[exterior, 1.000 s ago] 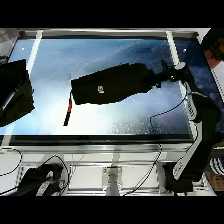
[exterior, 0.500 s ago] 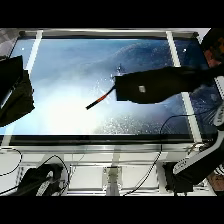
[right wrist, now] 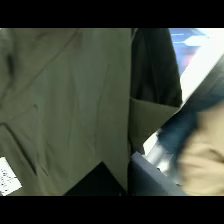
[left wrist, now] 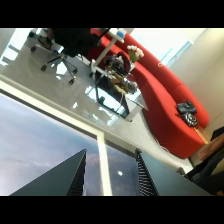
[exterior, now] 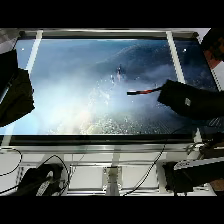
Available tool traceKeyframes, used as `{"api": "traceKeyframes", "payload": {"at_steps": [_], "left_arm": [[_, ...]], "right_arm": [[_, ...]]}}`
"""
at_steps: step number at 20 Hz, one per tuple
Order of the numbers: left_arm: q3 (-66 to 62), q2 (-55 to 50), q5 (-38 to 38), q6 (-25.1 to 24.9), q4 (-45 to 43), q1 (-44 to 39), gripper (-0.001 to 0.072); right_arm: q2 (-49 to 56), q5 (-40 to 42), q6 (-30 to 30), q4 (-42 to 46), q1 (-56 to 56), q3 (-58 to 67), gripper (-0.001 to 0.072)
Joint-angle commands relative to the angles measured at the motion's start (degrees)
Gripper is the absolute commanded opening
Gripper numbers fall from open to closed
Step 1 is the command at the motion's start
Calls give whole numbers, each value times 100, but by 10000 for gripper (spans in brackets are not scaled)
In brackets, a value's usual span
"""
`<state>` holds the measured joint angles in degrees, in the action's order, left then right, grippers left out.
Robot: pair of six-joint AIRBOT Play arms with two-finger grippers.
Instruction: Fold the clothes and pants, and hang the long-sleeved shirts on hangers.
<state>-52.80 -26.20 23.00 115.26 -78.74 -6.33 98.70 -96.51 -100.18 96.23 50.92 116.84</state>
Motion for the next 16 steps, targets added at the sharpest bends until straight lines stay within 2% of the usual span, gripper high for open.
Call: {"api": "traceKeyframes", "payload": {"at_steps": [1,6,7,8,9,16], "left_arm": [[2,-31,-33,2,0,0,360],[0,-105,-33,0,-4,0,360],[0,-105,-33,0,-4,0,360],[0,-105,-35,0,-4,0,360],[0,-105,-33,0,-4,0,360],[2,-105,-61,-4,-17,0,360]], "right_arm": [[-278,-192,-133,533,422,7,2],[-284,-352,-105,551,426,0,7],[-284,-354,-90,557,426,2,74],[-284,-358,-90,566,426,2,292],[-284,-369,-92,577,426,2,464],[-297,-501,-94,501,372,44,476]]}}
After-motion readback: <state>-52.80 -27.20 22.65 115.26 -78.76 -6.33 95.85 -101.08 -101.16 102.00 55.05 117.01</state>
